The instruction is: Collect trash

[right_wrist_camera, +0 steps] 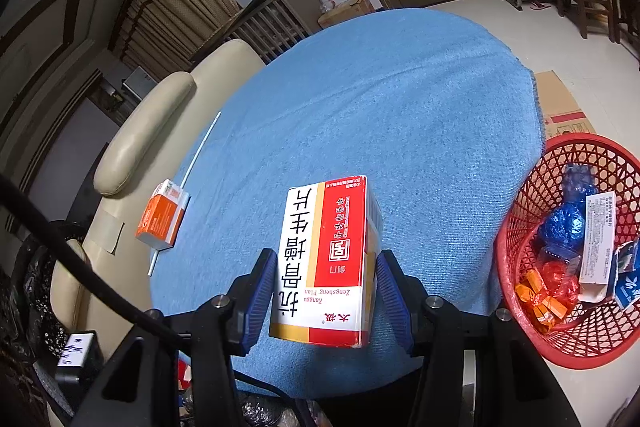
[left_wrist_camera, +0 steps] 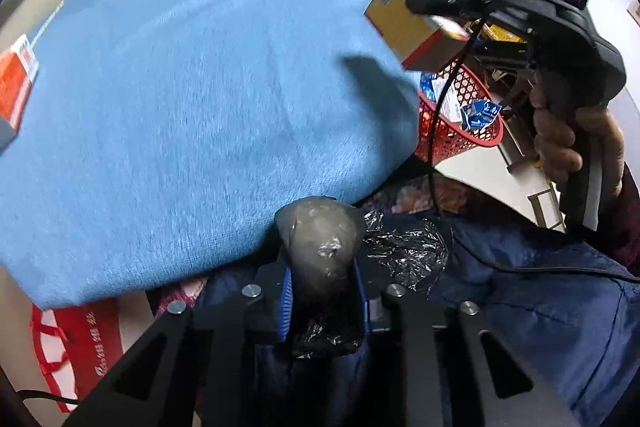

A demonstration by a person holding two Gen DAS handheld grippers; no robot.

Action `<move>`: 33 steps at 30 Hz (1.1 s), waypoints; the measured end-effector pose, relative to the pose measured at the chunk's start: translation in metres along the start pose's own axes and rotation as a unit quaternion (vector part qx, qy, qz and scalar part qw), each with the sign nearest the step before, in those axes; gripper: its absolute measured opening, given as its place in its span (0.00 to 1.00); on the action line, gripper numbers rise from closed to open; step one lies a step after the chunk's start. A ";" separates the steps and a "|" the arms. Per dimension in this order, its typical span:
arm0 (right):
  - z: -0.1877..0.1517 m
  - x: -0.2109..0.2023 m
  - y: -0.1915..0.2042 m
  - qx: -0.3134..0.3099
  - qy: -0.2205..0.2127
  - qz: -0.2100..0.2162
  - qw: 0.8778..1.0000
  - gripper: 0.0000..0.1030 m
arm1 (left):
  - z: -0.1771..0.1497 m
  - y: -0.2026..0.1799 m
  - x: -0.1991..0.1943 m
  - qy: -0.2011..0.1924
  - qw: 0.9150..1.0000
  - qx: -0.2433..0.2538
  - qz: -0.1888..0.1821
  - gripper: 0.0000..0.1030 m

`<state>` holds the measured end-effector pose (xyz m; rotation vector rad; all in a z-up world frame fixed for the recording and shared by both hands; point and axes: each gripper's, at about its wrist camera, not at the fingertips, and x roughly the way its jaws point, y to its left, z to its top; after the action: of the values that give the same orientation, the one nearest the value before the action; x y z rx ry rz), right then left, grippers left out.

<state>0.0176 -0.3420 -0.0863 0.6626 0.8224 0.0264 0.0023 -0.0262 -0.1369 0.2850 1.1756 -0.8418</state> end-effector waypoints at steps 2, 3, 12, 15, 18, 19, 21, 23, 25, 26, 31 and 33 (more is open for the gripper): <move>0.000 -0.001 0.001 -0.002 -0.001 0.001 1.000 0.53 | 0.005 -0.008 -0.009 -0.012 1.000 0.005 0.002 0.25; 0.000 -0.001 0.002 -0.003 -0.002 0.002 1.000 0.53 | 0.010 -0.014 -0.012 -0.020 1.000 0.008 0.003 0.24; 0.002 -0.011 0.007 -0.010 -0.013 0.010 1.000 0.53 | 0.057 -0.054 -0.070 -0.110 0.986 0.050 0.111 0.24; 0.004 -0.020 0.009 -0.014 -0.024 0.013 1.000 0.53 | 0.073 -0.067 -0.079 -0.144 0.972 0.059 0.177 0.24; 0.004 -0.031 0.013 -0.024 -0.038 0.013 0.999 0.53 | 0.084 -0.071 -0.088 -0.164 0.964 0.053 0.202 0.24; 0.004 -0.035 0.014 -0.028 -0.042 0.012 0.999 0.53 | 0.089 -0.074 -0.088 -0.171 0.961 0.051 0.214 0.24; 0.004 -0.043 0.016 -0.037 -0.051 0.011 0.998 0.53 | 0.096 -0.080 -0.090 -0.181 0.955 0.047 0.229 0.24; 0.002 -0.051 0.017 -0.046 -0.061 0.008 0.997 0.53 | 0.103 -0.078 -0.092 -0.187 0.953 0.045 0.236 0.24; 0.001 -0.060 0.018 -0.055 -0.071 0.004 0.996 0.53 | 0.110 -0.085 -0.092 -0.197 0.948 0.046 0.247 0.24; 0.000 -0.063 0.017 -0.057 -0.075 0.003 0.996 0.53 | 0.110 -0.083 -0.100 -0.201 0.946 0.048 0.250 0.24; -0.004 -0.083 0.010 -0.065 -0.098 -0.008 0.993 0.53 | 0.126 -0.103 -0.094 -0.210 0.942 0.065 0.254 0.24; -0.005 -0.093 0.003 -0.064 -0.107 -0.013 0.992 0.53 | 0.132 -0.113 -0.088 -0.210 0.941 0.077 0.255 0.24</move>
<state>-0.0494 -0.3615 -0.0251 0.5222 0.6164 -0.0156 0.0024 -0.1441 0.0183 0.4877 0.5916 -0.4982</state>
